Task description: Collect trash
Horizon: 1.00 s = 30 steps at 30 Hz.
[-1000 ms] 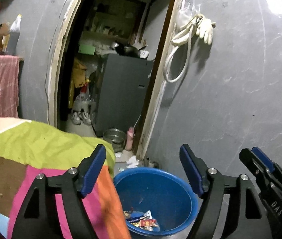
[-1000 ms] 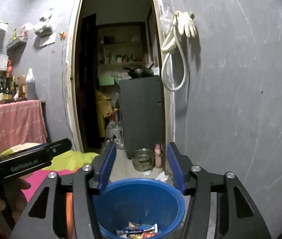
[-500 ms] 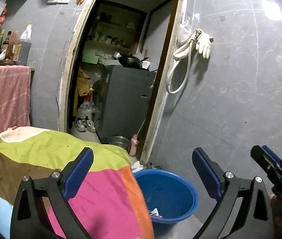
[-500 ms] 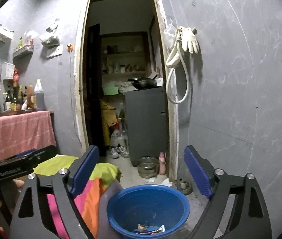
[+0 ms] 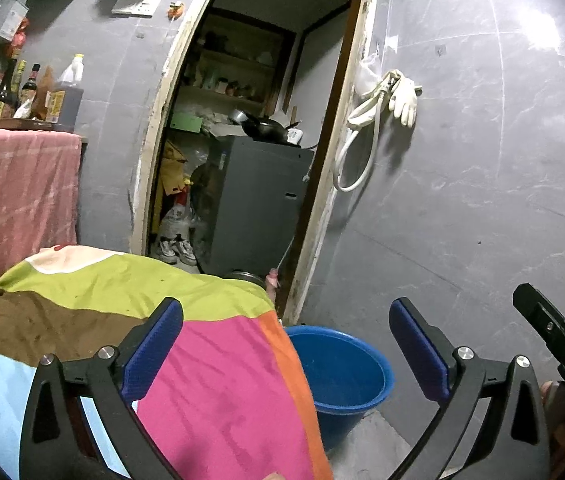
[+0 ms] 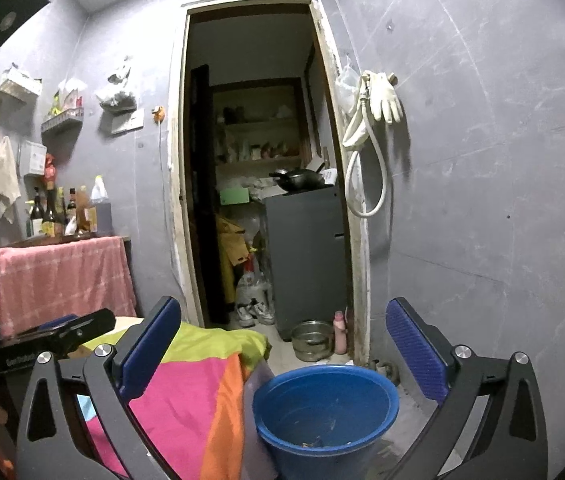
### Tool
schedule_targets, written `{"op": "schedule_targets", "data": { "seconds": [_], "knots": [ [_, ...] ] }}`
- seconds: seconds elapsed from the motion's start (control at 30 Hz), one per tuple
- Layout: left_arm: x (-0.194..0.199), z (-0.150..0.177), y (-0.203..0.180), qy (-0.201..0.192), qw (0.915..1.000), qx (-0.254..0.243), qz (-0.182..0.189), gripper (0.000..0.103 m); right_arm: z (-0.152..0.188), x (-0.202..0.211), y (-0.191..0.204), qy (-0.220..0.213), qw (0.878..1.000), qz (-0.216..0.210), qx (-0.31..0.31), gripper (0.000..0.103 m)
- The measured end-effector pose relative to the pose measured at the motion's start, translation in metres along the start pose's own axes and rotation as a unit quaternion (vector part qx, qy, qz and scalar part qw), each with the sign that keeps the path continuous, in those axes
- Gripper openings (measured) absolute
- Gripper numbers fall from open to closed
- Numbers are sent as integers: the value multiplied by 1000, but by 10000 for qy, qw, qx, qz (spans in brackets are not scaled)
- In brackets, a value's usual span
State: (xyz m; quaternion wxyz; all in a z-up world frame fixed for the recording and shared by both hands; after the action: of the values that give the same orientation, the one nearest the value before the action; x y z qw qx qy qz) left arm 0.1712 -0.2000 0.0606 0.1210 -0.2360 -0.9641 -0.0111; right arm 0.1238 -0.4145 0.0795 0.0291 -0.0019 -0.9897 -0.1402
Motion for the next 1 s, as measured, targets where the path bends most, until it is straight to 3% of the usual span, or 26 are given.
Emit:
{"op": "schedule_targets", "data": {
  "seconds": [0.37,1.0],
  "knots": [
    [29,23,3,-56,9992,-296,-279,101,22,26,3,-18,9996,273,111,103],
    [42,55,5,-19,9971,-593,-476,101,48,41,-1,28,9976,615,308,103]
  ]
}}
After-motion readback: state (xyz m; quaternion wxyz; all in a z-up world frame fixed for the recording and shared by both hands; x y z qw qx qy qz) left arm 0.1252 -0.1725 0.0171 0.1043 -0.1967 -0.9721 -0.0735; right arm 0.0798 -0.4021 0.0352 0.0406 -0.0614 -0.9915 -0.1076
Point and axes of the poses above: each gripper's, at about its wrist camera, not at the fingertips, and x roughly against the way its jaws point, y to its left, z to its underside, the point moved 7 cm from there along -x, roughly the way its jaws point, and after that the axes turned 12 degrees about -x, right-handed, at the moved point
